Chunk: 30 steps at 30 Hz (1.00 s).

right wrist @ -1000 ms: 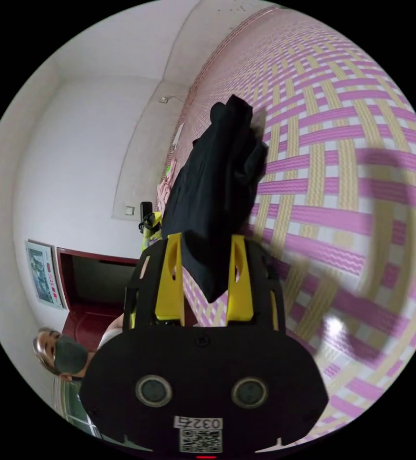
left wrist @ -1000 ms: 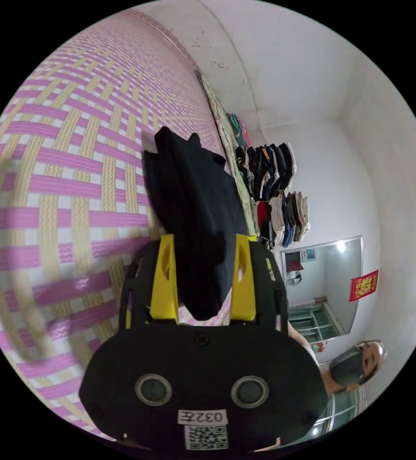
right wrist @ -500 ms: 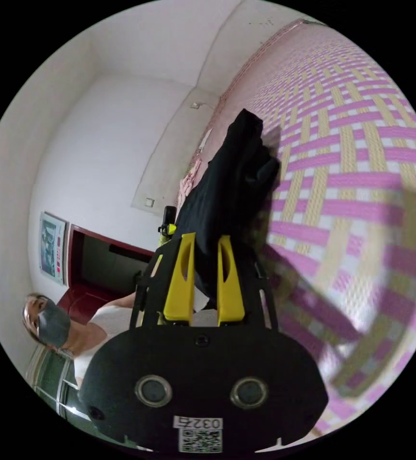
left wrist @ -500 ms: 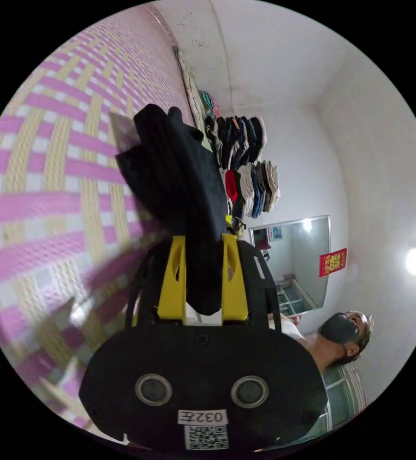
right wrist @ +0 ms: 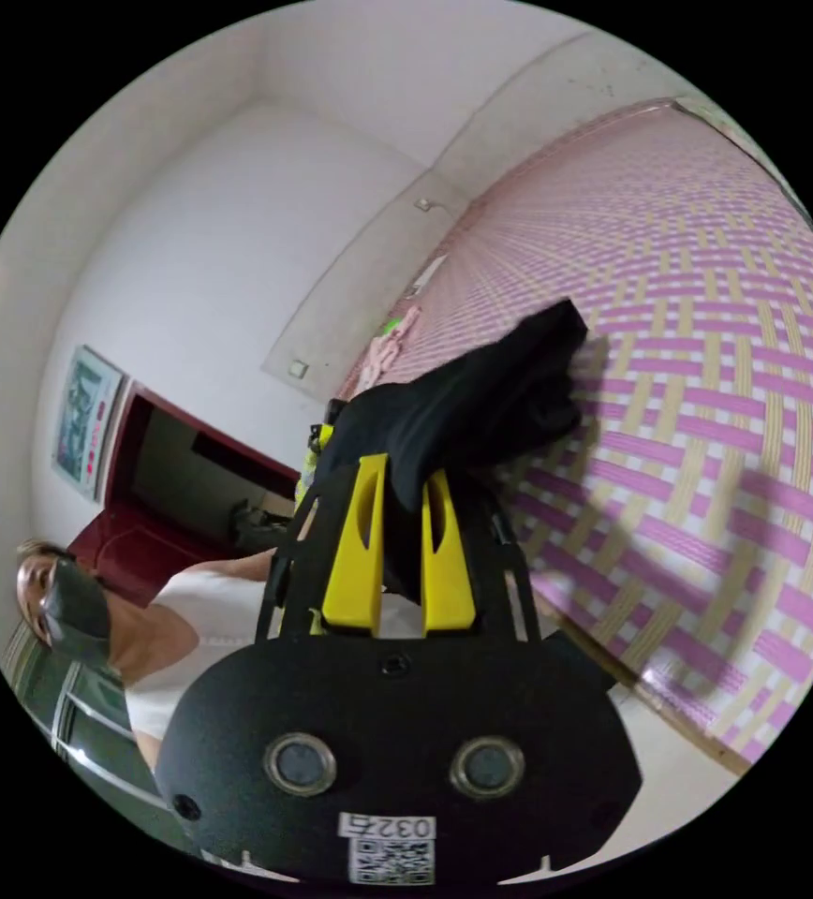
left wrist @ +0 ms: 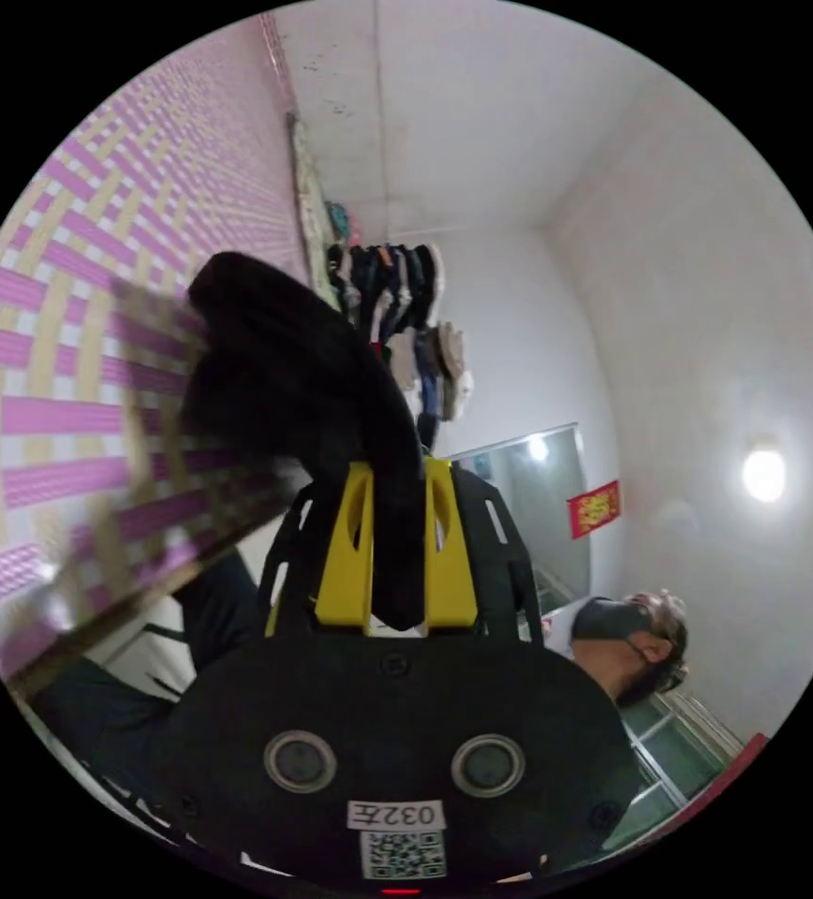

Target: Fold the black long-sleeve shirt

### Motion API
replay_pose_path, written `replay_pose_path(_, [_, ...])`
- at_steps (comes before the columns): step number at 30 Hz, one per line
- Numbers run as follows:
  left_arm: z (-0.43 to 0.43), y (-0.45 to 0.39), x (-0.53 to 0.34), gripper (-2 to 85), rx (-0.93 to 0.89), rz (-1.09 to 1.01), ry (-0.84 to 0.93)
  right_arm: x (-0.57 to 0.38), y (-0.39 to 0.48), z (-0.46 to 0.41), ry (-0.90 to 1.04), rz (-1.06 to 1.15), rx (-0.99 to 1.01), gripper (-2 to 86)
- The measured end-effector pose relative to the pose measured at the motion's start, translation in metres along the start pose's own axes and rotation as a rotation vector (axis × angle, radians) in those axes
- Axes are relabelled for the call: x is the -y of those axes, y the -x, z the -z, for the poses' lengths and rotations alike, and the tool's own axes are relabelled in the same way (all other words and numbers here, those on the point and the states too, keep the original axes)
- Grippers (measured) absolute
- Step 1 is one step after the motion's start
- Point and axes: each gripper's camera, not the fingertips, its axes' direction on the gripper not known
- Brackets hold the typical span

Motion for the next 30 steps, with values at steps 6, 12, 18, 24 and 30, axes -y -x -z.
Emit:
replay_pose_path(6, [-0.032, -0.05, -0.005, 4.3, -0.197, -0.031, 0.046, -0.025, 0.023, 0.029, 0.007, 0.013, 0.172, 6.0])
replay_pose_path(12, [-0.135, -0.115, 0.088, 4.0, -0.18, -0.135, 0.12, -0.015, 0.061, 0.151, -0.214, 0.103, 0.014, 5.4])
replay_pose_path(18, [-0.323, -0.284, 0.218, 4.0, -0.385, -0.529, 0.199, -0.032, 0.222, 0.335, -0.6, 0.385, -0.312, 5.7])
replay_pose_path(24, [-0.518, -0.264, 0.285, 3.8, -0.275, -0.447, 0.245, -0.087, 0.193, 0.437, -0.82, 0.123, -0.584, 6.3])
replay_pose_path(30, [-0.63, -0.086, 0.269, 2.6, -0.228, -0.055, 0.425, -0.187, 0.027, 0.452, -0.859, -0.201, -0.513, 6.4])
